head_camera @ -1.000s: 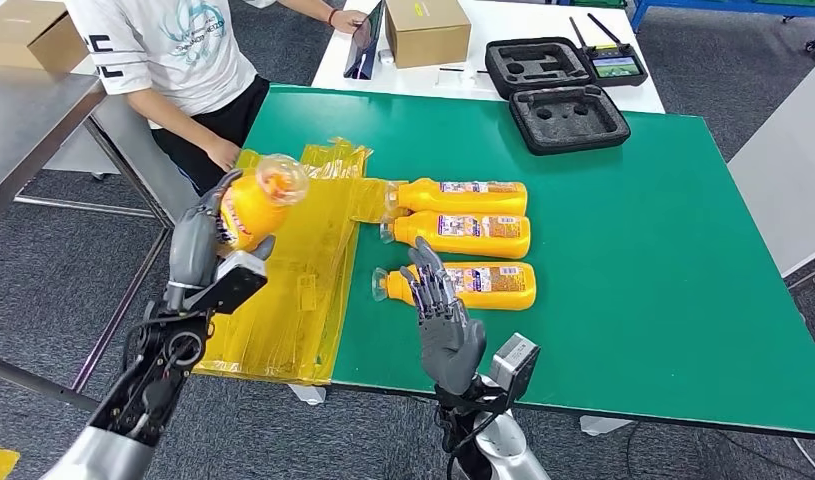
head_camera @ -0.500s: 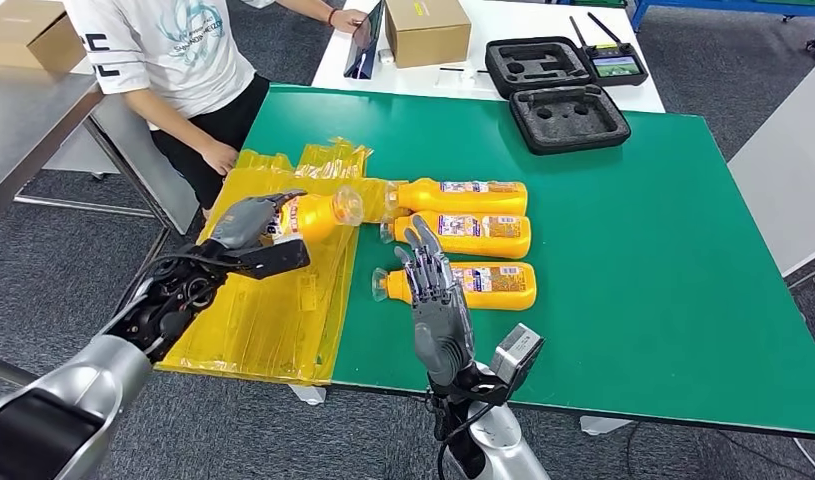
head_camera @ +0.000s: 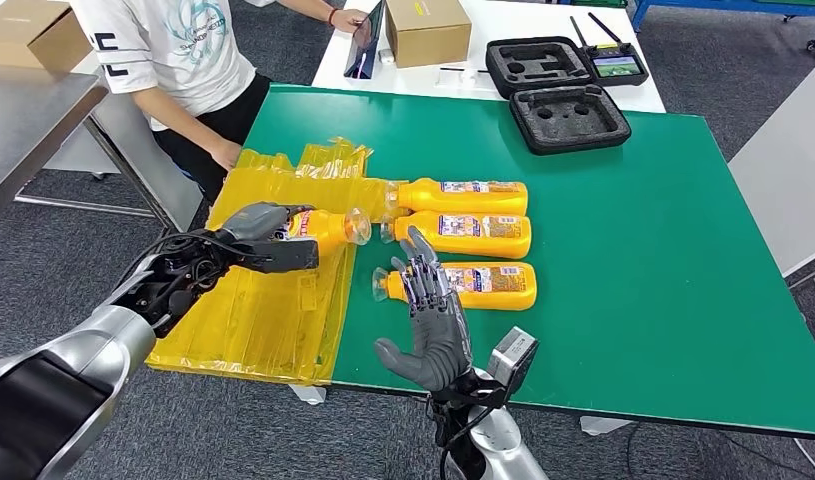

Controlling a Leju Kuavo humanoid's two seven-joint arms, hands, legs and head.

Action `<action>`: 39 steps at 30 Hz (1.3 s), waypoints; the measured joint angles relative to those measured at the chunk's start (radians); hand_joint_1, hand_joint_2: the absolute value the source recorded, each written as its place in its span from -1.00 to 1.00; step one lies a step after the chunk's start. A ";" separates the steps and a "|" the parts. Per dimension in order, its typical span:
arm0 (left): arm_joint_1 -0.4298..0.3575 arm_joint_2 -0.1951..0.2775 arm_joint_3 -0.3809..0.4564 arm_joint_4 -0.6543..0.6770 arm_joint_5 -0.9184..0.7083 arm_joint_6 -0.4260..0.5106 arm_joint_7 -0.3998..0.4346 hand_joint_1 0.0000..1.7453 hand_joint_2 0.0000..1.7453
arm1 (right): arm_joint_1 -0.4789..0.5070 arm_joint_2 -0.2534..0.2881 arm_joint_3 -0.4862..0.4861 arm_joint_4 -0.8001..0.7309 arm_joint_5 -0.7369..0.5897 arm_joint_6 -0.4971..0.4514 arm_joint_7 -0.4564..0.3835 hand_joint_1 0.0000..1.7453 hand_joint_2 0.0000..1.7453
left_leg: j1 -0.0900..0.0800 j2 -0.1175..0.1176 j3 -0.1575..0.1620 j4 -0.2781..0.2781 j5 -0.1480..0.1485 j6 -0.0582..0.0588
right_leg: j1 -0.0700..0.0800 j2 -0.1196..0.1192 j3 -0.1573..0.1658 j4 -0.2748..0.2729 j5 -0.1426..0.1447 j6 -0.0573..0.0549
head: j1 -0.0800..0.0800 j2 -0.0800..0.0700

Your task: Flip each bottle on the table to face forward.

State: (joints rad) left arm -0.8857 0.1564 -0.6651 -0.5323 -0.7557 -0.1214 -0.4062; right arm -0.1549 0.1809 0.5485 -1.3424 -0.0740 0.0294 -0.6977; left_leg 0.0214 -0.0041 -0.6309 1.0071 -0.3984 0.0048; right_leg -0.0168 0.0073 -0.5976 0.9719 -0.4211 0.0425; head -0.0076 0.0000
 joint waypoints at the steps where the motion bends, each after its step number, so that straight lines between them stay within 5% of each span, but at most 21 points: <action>1: -0.004 -0.001 -0.007 0.006 -0.007 0.002 0.002 1.00 1.00 | 0.000 0.000 0.000 0.003 0.000 0.000 0.000 -1.00 1.00 | 0.000 0.000 0.000 0.000 0.000 0.000 | 0.000 0.000 0.000 0.000 0.000 0.000 | 0.000 0.000; 11: 0.001 -0.002 -0.111 0.059 -0.125 0.091 0.072 1.00 1.00 | 0.001 0.000 0.000 0.032 -0.017 0.024 0.000 -1.00 1.00 | 0.000 0.000 0.000 0.000 0.000 0.000 | 0.000 0.000 0.000 0.000 0.000 0.000 | 0.000 0.000; 24: 0.038 -0.001 -0.148 0.119 -0.105 0.044 0.071 1.00 1.00 | 0.003 0.000 -0.001 0.060 -0.006 0.016 0.000 -1.00 1.00 | 0.000 0.000 0.000 0.000 0.000 0.000 | 0.000 0.000 0.001 0.000 0.000 0.000 | 0.000 0.000; 26: 0.037 -0.001 -0.148 0.122 -0.097 0.026 0.065 0.40 1.00 | 0.002 0.000 -0.001 0.064 -0.007 0.016 0.000 -1.00 1.00 | 0.000 0.000 0.000 0.000 0.000 0.000 | 0.000 0.000 0.001 0.000 0.000 0.000 | 0.000 0.000; 28: 0.033 0.001 -0.148 0.125 -0.086 0.000 0.056 -0.55 1.00 | 0.002 0.000 -0.001 0.067 -0.010 0.016 0.000 -1.00 1.00 | 0.000 0.000 0.000 0.000 0.000 0.000 | 0.000 0.000 0.001 0.000 0.000 0.000 | 0.000 0.000; 31: 0.022 0.004 -0.147 0.129 -0.069 -0.044 0.041 -0.98 1.00 | 0.000 0.000 -0.001 0.075 -0.014 0.016 0.000 -1.00 1.00 | 0.000 0.000 0.000 0.000 0.000 0.000 | 0.000 0.000 0.001 0.000 0.000 0.000 | 0.000 0.000; 35: 0.013 0.010 -0.146 0.131 -0.060 -0.077 0.034 -1.00 -1.00 | -0.005 0.000 -0.001 0.088 -0.018 0.018 0.000 -1.00 1.00 | 0.000 -0.001 0.001 0.000 0.000 0.000 | 0.000 0.000 0.002 0.000 0.000 0.000 | 0.000 0.000; 39: 0.014 0.017 -0.145 0.135 -0.049 -0.088 0.028 -1.00 -1.00 | -0.010 0.000 -0.001 0.104 -0.021 0.021 0.000 -1.00 1.00 | 0.000 -0.001 0.001 0.000 0.000 0.000 | 0.000 0.000 0.002 0.000 0.000 0.000 | 0.000 0.000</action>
State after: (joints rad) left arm -0.8713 0.1732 -0.8105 -0.3974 -0.8051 -0.2095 -0.3779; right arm -0.1647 0.1814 0.5470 -1.2380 -0.0952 0.0504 -0.6977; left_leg 0.0214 -0.0046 -0.6303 1.0069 -0.3982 0.0045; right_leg -0.0168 0.0071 -0.5957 0.9722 -0.4211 0.0424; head -0.0076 0.0000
